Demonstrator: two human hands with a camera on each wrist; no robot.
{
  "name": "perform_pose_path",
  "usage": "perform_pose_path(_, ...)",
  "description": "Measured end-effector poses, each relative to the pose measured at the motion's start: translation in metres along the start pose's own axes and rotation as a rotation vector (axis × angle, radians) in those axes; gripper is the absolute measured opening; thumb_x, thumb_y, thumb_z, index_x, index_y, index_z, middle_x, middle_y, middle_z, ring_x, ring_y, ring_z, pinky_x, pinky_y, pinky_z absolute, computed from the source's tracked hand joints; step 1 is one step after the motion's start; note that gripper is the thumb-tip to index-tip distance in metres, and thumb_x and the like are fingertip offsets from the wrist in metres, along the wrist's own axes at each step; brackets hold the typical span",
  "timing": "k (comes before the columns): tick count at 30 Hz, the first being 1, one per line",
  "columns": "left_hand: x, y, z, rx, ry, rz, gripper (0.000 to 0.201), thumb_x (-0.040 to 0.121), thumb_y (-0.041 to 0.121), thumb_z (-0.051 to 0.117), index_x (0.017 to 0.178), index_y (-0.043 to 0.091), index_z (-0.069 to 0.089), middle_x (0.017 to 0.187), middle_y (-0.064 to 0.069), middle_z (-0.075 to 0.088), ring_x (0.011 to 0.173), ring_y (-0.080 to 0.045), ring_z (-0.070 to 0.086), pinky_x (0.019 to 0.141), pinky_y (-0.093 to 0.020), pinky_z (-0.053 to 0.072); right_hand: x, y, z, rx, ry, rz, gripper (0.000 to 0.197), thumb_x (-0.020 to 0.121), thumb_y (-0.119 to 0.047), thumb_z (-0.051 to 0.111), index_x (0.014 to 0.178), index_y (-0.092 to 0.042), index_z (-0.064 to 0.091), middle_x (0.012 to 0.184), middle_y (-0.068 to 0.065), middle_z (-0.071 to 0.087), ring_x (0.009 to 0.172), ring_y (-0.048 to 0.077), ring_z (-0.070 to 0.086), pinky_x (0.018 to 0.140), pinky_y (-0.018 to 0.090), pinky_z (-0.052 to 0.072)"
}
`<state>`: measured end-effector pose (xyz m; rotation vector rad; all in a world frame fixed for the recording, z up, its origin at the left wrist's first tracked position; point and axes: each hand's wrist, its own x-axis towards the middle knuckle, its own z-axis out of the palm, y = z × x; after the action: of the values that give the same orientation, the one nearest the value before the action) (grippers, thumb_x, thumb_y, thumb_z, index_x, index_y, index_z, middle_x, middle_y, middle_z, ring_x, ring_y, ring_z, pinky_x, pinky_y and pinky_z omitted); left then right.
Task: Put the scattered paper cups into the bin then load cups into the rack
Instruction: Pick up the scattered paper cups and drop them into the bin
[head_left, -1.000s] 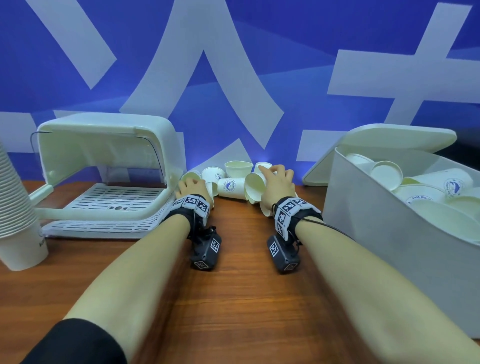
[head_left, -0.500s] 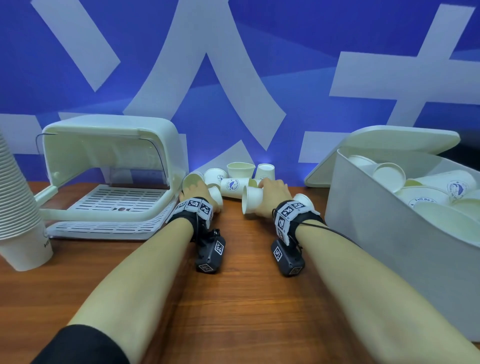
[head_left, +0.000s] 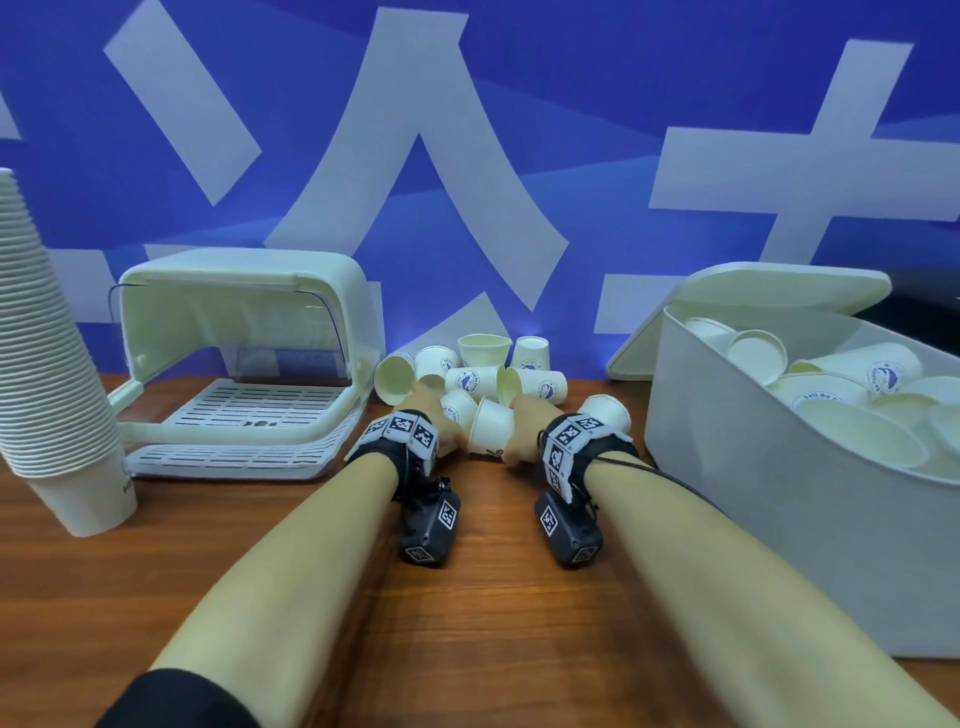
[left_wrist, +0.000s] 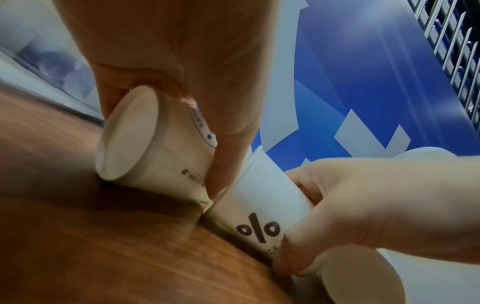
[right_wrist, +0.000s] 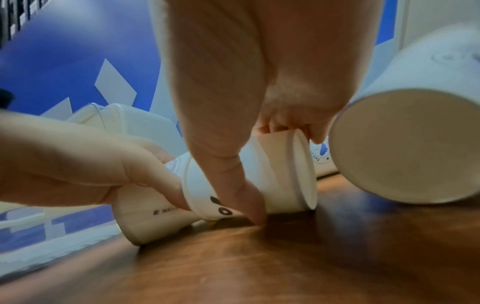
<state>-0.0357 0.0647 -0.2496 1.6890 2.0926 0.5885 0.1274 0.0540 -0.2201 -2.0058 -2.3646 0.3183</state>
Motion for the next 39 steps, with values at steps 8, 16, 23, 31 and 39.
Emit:
perform_pose_path(8, 0.01, 0.01, 0.001, -0.059, -0.028, 0.114, 0.061, 0.047, 0.039, 0.072, 0.104, 0.021, 0.056, 0.082, -0.002, 0.07, 0.073, -0.02, 0.069, 0.067, -0.037, 0.06, -0.02, 0.008, -0.005, 0.134, 0.112, -0.03, 0.055, 0.08, -0.02, 0.071, 0.127, -0.013, 0.043, 0.113, 0.007, 0.058, 0.103, 0.026, 0.059, 0.083, 0.032, 0.047)
perform_pose_path(16, -0.034, 0.041, -0.031, -0.296, 0.218, 0.017, 0.065, 0.072, 0.045, 0.071, 0.121, 0.007, 0.051, 0.091, -0.001, 0.061, 0.067, -0.011, 0.052, 0.055, -0.022, 0.037, -0.042, 0.003, -0.034, 0.252, 0.189, 0.035, 0.061, 0.066, -0.031, 0.077, 0.116, -0.008, 0.049, 0.093, 0.005, 0.058, 0.08, 0.02, 0.058, 0.058, 0.028, 0.043)
perform_pose_path(23, -0.05, 0.068, -0.046, -0.58, 0.285, 0.028, 0.068, 0.067, 0.048, 0.07, 0.119, 0.009, 0.053, 0.108, -0.006, 0.065, 0.09, -0.022, 0.06, 0.073, -0.033, 0.048, -0.057, 0.008, -0.057, 0.549, 0.279, 0.101, 0.052, 0.072, -0.03, 0.072, 0.112, -0.005, 0.051, 0.096, 0.006, 0.059, 0.077, 0.021, 0.058, 0.056, 0.027, 0.041)
perform_pose_path(31, -0.078, 0.111, -0.056, -0.818, 0.324, 0.118, 0.081, 0.072, 0.044, 0.077, 0.129, 0.005, 0.036, 0.119, -0.01, 0.056, 0.102, -0.027, 0.058, 0.086, -0.036, 0.05, -0.089, 0.013, -0.095, 0.91, 0.44, 0.113, 0.055, 0.069, -0.043, 0.072, 0.109, -0.006, 0.062, 0.095, 0.005, 0.064, 0.074, 0.016, 0.059, 0.052, 0.026, 0.04)
perform_pose_path(39, -0.111, 0.161, -0.06, -1.147, 0.163, 0.275, 0.089, 0.058, 0.039, 0.082, 0.12, 0.018, 0.022, 0.119, -0.011, 0.047, 0.1, -0.028, 0.061, 0.075, -0.038, 0.057, -0.125, 0.03, -0.127, 1.115, 0.548, 0.058, 0.095, 0.044, -0.055, 0.072, 0.118, -0.001, 0.047, 0.102, 0.007, 0.065, 0.083, 0.019, 0.069, 0.065, 0.034, 0.061)
